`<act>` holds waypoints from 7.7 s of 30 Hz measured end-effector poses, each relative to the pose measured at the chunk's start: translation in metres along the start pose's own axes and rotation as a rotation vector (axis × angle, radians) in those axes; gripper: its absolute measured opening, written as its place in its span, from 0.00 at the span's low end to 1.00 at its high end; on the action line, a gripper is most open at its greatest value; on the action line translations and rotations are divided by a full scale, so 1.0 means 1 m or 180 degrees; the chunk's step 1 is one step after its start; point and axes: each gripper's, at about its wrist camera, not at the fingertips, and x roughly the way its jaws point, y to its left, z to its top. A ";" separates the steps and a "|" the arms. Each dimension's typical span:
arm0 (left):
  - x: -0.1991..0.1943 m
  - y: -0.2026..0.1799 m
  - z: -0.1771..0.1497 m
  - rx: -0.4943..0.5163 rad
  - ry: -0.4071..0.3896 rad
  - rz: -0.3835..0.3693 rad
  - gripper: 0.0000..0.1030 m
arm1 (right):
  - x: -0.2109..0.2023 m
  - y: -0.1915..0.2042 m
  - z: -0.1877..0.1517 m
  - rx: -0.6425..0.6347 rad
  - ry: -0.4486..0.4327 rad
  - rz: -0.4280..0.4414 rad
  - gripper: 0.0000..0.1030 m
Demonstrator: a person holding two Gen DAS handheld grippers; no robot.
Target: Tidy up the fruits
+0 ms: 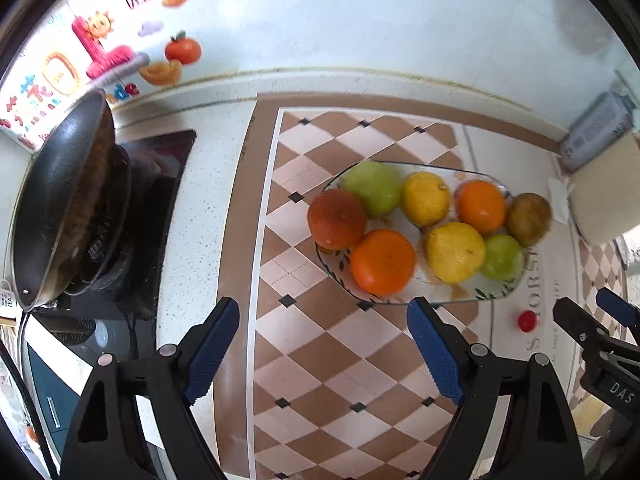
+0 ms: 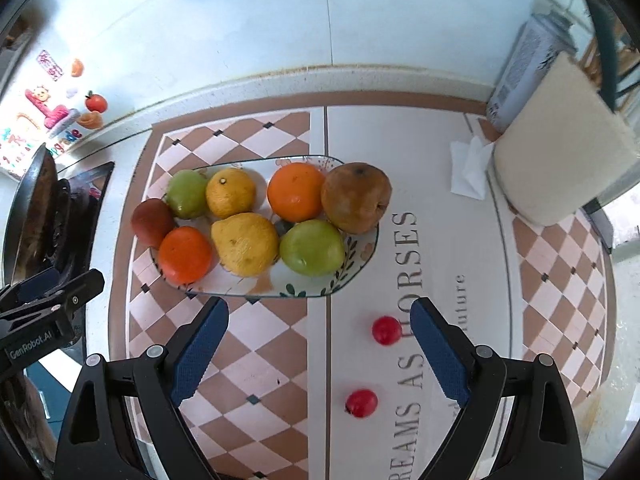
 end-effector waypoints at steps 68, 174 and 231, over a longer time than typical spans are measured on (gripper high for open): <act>0.005 -0.085 -0.080 0.0229 -0.0068 0.0722 0.99 | 0.068 -0.114 -0.059 0.0557 0.0349 0.0713 0.63; 0.017 -0.036 -0.012 -0.0327 0.0107 0.0206 0.91 | 0.022 -0.029 -0.007 -0.0088 -0.0059 0.0367 0.93; -0.253 0.003 -0.181 -0.0026 -0.1469 -0.0015 0.91 | -0.286 0.009 -0.178 -0.0076 -0.1468 0.0105 0.97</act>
